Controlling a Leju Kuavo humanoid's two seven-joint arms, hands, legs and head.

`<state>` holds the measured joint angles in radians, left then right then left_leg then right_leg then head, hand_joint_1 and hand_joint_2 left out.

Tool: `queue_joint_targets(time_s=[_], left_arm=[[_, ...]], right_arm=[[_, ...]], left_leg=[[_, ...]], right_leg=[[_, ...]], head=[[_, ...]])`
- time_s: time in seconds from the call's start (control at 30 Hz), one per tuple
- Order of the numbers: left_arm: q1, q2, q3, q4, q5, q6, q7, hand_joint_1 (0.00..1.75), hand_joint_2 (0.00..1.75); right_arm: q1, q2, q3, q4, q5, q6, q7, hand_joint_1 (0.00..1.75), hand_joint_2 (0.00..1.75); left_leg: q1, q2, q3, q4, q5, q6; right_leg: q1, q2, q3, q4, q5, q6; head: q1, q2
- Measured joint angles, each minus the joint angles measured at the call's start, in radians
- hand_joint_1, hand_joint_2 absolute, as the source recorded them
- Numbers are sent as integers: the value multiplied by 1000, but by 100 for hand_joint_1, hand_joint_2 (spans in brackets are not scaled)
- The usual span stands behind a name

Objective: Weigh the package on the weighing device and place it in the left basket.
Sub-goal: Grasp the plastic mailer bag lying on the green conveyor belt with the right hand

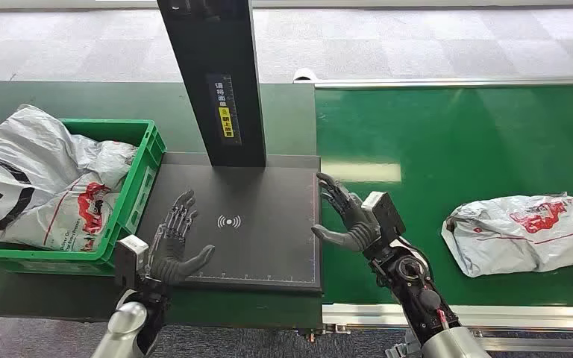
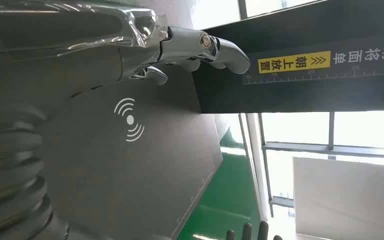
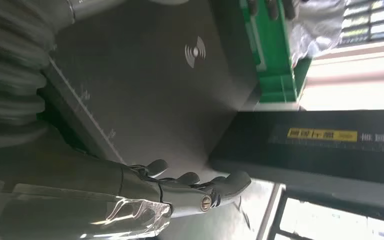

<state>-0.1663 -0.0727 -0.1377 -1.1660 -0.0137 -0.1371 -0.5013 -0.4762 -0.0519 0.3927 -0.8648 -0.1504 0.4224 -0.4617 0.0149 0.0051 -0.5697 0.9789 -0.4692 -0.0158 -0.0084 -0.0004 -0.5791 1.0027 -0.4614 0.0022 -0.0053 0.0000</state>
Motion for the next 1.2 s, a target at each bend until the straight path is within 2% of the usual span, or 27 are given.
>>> queue_joint_targets(time_s=[0.13, 0.27, 0.57, 0.77, 0.87, 1.07, 1.2], left_arm=[[-1, -1, 0, 5, 0, 7, 0, 0, 175], [-1, -2, 0, 6, -1, 11, 0, 0, 175], [-1, -2, 0, 6, -3, 14, 0, 0, 175], [20, 3, 11, -13, 17, 14, 3, 0, 175], [33, 7, 20, -25, 20, 11, 3, 0, 175], [39, 7, 26, -36, 20, 10, 3, 0, 175], [40, 9, 27, -38, 19, 2, 1, 0, 175]], right_arm=[[-1, 3, -1, 15, -26, 11, 17, 0, 0], [-2, 3, 0, 30, -34, 7, 24, 0, 175], [-37, -9, 13, 73, -7, -86, -25, 0, 175], [-72, -86, -50, 65, 157, -366, -53, 0, 175], [-69, -114, -108, 45, 203, -381, -51, 0, 175], [-59, -124, -160, 27, 230, -388, -50, 0, 175], [-43, -146, -219, 8, 261, -468, -48, 0, 175]], left_leg=[[0, 0, 0, 0, 0, 0], [0, 0, 0, 0, 0, 0], [0, 0, 0, 0, 0, 0], [-1, -1, -1, 0, 0, 0], [-1, 0, -1, 0, -1, 1], [-1, -1, 0, 0, -1, 1], [-1, -2, -1, 0, 0, 1]], right_leg=[[0, 0, 0, 0, 0, 0], [0, 0, 0, 0, 0, 0], [0, 0, 0, 0, 0, 0], [-1, -2, 0, 0, 0, 0], [-1, -1, 0, 0, 0, 0], [-1, -1, 0, 0, 0, 0], [-1, -2, 0, 0, 0, 0]], head=[[0, 0], [0, 0], [0, 0], [0, 0], [0, 0], [0, 0], [0, 0]])
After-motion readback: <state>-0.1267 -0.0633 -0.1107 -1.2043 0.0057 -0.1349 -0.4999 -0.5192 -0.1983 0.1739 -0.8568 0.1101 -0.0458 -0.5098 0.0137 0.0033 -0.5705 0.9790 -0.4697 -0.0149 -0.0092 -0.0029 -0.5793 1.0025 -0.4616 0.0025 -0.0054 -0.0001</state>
